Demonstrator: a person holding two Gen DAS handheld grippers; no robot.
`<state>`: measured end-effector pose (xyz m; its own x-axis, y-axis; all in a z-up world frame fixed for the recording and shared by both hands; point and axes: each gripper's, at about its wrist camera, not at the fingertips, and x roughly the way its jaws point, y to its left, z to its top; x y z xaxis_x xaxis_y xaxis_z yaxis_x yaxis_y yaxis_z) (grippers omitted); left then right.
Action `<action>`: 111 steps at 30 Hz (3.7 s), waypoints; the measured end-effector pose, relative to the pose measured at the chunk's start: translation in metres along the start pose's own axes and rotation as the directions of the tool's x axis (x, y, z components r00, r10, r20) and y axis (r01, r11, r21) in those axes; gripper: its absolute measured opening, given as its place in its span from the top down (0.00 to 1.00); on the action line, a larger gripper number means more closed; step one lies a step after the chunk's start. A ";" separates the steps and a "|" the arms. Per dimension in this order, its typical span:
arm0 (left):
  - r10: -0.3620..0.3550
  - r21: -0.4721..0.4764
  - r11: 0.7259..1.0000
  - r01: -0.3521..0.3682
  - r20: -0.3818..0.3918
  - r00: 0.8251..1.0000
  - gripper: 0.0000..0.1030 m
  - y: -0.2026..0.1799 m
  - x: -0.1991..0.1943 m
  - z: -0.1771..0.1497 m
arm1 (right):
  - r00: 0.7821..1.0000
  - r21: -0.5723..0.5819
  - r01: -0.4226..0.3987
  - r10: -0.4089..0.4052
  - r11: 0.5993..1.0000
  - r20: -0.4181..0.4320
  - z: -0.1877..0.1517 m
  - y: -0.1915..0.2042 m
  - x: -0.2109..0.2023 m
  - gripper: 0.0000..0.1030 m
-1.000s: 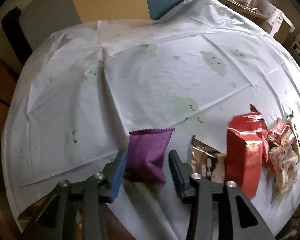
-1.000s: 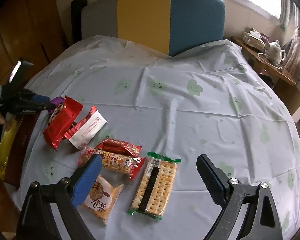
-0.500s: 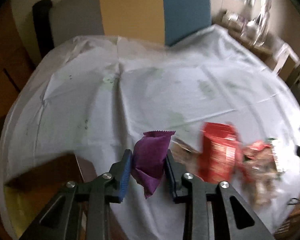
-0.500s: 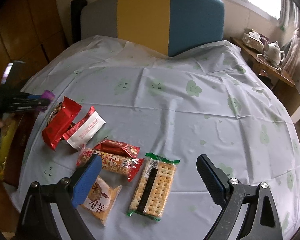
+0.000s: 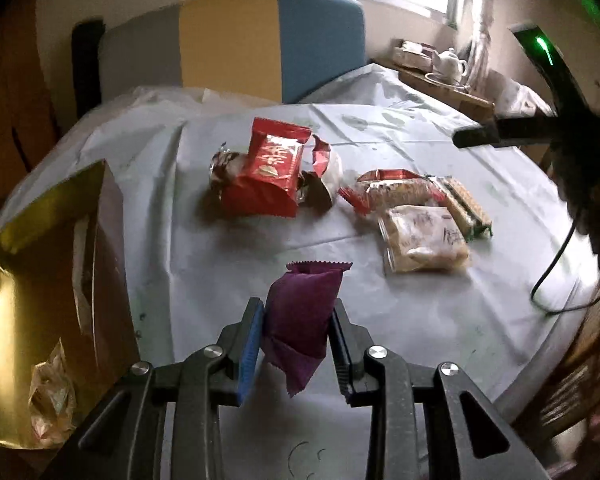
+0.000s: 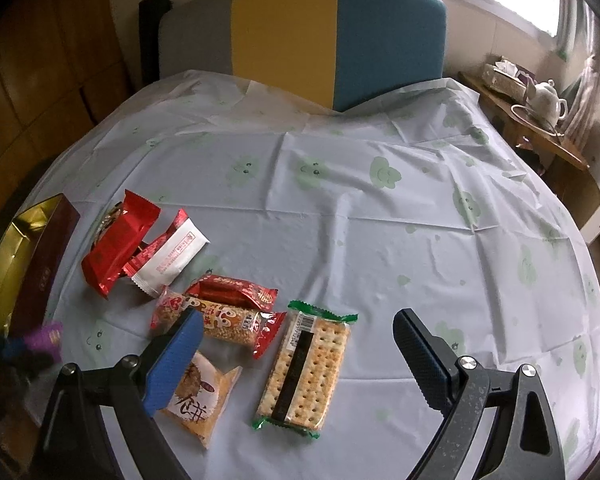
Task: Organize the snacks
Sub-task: 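Lift the purple candy with the left tool while the right tool grasps the white Rebisco packet, then drop the purple candy into the gold box with the left tool, then carry the white Rebisco packet toward the gold box with the right tool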
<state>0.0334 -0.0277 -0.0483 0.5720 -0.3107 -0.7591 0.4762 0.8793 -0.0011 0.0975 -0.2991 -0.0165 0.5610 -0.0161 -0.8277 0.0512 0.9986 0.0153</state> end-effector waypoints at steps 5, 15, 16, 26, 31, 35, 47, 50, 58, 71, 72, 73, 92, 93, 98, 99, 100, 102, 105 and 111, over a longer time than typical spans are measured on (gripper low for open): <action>-0.014 -0.011 1.000 0.014 0.014 1.000 0.67 0.004 0.003 -0.006 | 0.999 0.031 -0.051 0.052 0.998 -0.011 -0.002 0.001 0.002 0.14; -0.074 -0.190 0.980 0.062 -0.059 0.995 0.77 0.033 0.020 -0.022 | 0.952 0.120 -0.281 0.293 0.952 -0.092 0.010 0.040 0.026 0.46; -0.097 -0.240 0.967 0.086 -0.036 0.995 0.77 0.040 0.019 -0.025 | 0.952 0.116 -0.281 0.292 0.953 -0.096 0.015 0.048 0.031 0.46; -0.096 -0.195 0.977 0.090 -0.023 0.995 0.77 0.032 0.018 -0.024 | 0.933 0.235 -0.265 0.310 0.935 -0.182 0.046 0.075 0.096 0.45; -0.095 -0.186 0.978 0.090 -0.023 0.995 0.77 0.033 0.017 -0.027 | 0.908 0.294 -0.283 0.354 0.913 -0.226 0.041 0.082 0.126 0.62; -0.093 -0.185 0.979 0.087 -0.022 0.995 0.77 0.033 0.017 -0.027 | 0.917 0.310 -0.310 0.369 0.899 -0.153 0.042 0.076 0.109 0.70; -0.172 -0.200 0.963 0.181 0.062 0.983 0.79 0.035 -0.003 -0.017 | 0.922 0.066 -0.381 0.384 0.922 -0.051 0.002 0.077 -0.003 0.70; -0.185 -0.216 0.956 0.199 0.083 0.979 0.79 0.039 -0.014 -0.013 | 0.928 0.026 -0.362 0.363 0.932 -0.082 -0.019 0.086 -0.003 0.71; -0.161 -0.297 0.933 0.203 0.158 0.974 0.79 0.068 -0.051 -0.001 | 0.918 -0.027 -0.363 0.353 0.931 -0.182 -0.061 0.109 0.020 0.70; 0.026 -0.496 0.867 0.042 0.129 0.991 0.72 0.194 -0.047 0.039 | 0.914 -0.031 -0.351 0.335 0.936 -0.227 -0.080 0.119 0.040 0.70; 0.036 -0.511 0.859 0.028 0.116 0.993 0.70 0.199 -0.045 0.038 | 0.916 -0.032 -0.349 0.333 0.937 -0.225 -0.080 0.119 0.039 0.70; 0.044 -0.526 0.850 0.022 0.112 0.993 0.70 0.202 -0.044 0.037 | 0.916 -0.030 -0.348 0.333 0.937 -0.223 -0.081 0.120 0.038 0.70; 0.171 -0.518 0.843 -0.144 0.004 0.985 0.65 0.174 -0.065 -0.040 | 0.926 0.004 -0.343 0.338 0.939 -0.170 -0.089 0.118 0.035 0.69; 0.170 -0.516 0.845 -0.143 0.004 0.985 0.65 0.173 -0.066 -0.041 | 0.928 0.001 -0.339 0.334 0.941 -0.166 -0.090 0.119 0.034 0.69; 0.174 -0.510 0.846 -0.153 -0.007 0.985 0.65 0.166 -0.067 -0.040 | 0.936 -0.015 -0.321 0.314 0.947 -0.160 -0.090 0.123 0.033 0.69; 0.183 -0.504 0.848 -0.163 -0.010 0.983 0.65 0.164 -0.067 -0.039 | 0.937 -0.019 -0.318 0.311 0.948 -0.159 -0.090 0.124 0.032 0.69; 0.189 -0.499 0.850 -0.170 -0.012 0.982 0.65 0.162 -0.068 -0.039 | 0.938 -0.022 -0.315 0.308 0.949 -0.159 -0.090 0.125 0.033 0.69; 0.196 -0.485 0.856 -0.178 -0.014 0.980 0.65 0.159 -0.068 -0.038 | 0.939 -0.025 -0.312 0.304 0.950 -0.159 -0.089 0.126 0.033 0.69; 0.201 -0.480 0.857 -0.188 -0.024 0.979 0.65 0.158 -0.068 -0.038 | 0.940 -0.025 -0.308 0.301 0.951 -0.161 -0.088 0.127 0.033 0.69; 0.213 -0.483 0.852 -0.202 -0.032 0.977 0.65 0.160 -0.070 -0.038 | 0.938 -0.009 -0.309 0.303 0.951 -0.168 -0.086 0.128 0.033 0.69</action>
<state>0.0439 0.1483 -0.0207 0.6387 -0.1046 -0.7623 -0.0320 0.9863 -0.1621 0.0515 -0.1676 -0.0896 0.4033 0.2958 -0.8659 -0.1317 0.9552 0.2649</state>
